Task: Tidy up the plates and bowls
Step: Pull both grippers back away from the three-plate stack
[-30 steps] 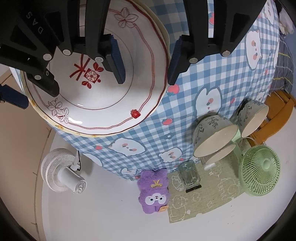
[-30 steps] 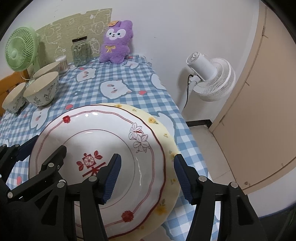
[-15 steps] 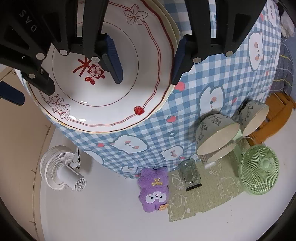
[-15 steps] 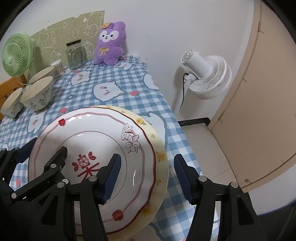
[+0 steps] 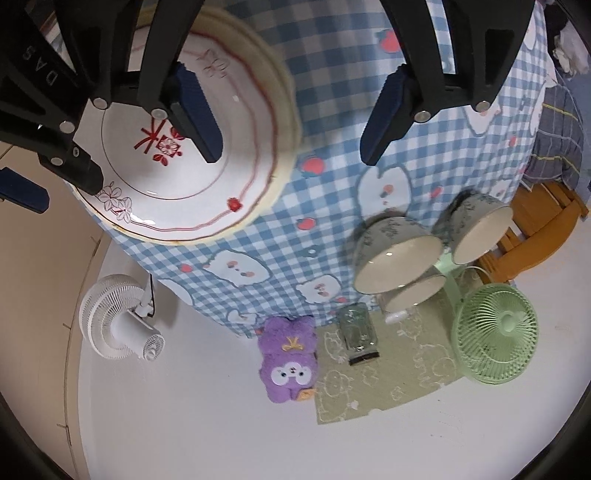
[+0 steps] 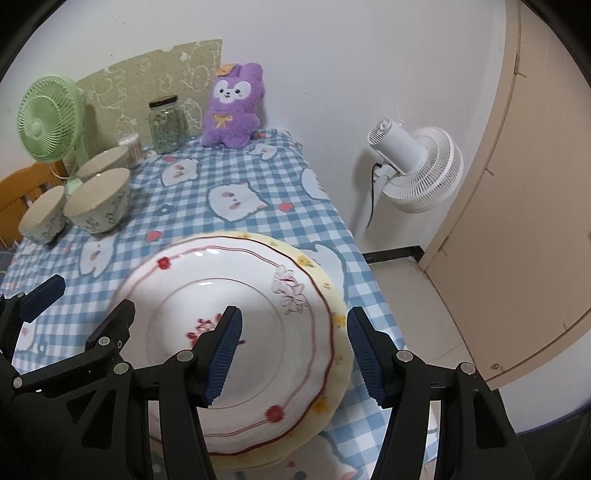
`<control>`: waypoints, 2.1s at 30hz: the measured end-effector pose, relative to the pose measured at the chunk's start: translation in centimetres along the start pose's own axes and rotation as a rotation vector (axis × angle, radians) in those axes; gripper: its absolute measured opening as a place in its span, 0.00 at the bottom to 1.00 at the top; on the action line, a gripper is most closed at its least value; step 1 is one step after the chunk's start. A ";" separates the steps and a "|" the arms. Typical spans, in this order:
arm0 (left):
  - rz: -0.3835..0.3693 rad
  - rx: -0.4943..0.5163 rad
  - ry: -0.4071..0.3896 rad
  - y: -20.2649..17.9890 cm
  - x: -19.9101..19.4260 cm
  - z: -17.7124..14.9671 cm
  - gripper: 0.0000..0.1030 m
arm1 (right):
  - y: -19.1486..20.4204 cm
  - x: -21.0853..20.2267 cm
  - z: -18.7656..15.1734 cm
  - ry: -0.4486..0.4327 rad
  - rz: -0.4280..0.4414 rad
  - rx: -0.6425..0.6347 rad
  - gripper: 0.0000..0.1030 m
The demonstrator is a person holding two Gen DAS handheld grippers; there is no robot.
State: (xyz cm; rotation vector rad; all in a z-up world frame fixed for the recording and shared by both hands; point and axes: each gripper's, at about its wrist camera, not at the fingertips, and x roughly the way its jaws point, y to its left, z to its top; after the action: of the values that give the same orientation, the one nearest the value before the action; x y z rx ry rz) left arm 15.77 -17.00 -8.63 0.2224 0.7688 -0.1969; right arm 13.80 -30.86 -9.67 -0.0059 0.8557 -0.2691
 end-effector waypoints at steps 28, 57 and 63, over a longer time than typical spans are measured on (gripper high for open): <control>-0.001 -0.052 -0.068 7.9 -7.3 0.9 0.95 | 6.2 -7.9 2.1 -0.137 0.112 -0.056 0.66; 0.067 -0.139 -0.060 17.2 -4.8 4.3 0.86 | 16.6 -7.1 8.1 -0.186 0.282 -0.159 0.73; 0.088 -0.154 -0.043 19.5 -3.2 4.7 0.86 | 19.5 -5.5 9.4 -0.158 0.306 -0.162 0.73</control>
State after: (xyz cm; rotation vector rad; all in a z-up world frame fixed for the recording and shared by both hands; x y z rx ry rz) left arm 21.67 0.74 -0.58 0.1051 0.7263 -0.0589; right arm 21.90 -11.65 -1.62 -0.0466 0.7075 0.0876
